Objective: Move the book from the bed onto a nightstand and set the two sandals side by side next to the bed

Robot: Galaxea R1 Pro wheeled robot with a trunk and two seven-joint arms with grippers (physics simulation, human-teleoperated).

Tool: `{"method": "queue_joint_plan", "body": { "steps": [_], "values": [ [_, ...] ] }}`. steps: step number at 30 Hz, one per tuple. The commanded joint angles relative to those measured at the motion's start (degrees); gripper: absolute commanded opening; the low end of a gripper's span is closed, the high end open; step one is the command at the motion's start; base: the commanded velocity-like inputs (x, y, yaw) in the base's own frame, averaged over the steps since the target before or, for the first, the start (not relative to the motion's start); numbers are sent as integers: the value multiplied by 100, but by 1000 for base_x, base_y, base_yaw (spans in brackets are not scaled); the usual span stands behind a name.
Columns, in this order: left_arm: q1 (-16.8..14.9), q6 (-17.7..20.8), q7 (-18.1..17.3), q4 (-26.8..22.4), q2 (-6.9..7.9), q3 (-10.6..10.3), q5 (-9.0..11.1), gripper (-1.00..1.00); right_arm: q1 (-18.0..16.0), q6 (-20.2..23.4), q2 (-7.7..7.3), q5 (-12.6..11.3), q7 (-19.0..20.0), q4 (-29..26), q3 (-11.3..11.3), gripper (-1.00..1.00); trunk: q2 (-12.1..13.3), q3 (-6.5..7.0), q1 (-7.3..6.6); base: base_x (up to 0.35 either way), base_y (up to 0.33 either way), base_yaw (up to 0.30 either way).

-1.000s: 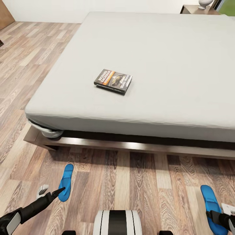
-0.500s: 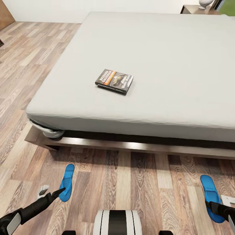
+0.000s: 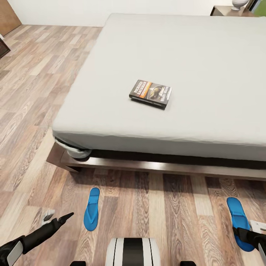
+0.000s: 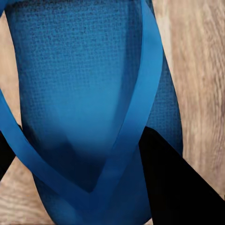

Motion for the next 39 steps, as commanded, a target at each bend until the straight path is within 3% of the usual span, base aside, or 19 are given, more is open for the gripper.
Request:
{"method": "queue_joint_plan", "body": {
  "steps": [1, 19, 27, 39],
  "values": [
    [-2, 56, -13, 5, 0, 9, 27, 100, -3, 34, 4, 53, 43, -17, -27, -100, -1, -3, 0, 87, 319, 0],
    [-1, 56, -22, 5, 1, 9, 25, 100, -1, 34, 4, 48, 47, -24, -27, -100, -1, -3, 0, 75, 319, 0],
    [-1, 64, -22, 5, 1, 9, -123, 100, -2, 34, 5, 51, 38, -21, -20, -100, -1, -3, 0, 1, 320, 0],
    [-3, 65, -26, 6, -7, 9, -140, 100, -2, 34, 4, 48, 20, -20, -25, -100, -1, -3, 0, 0, 323, 0]
  ]
}}
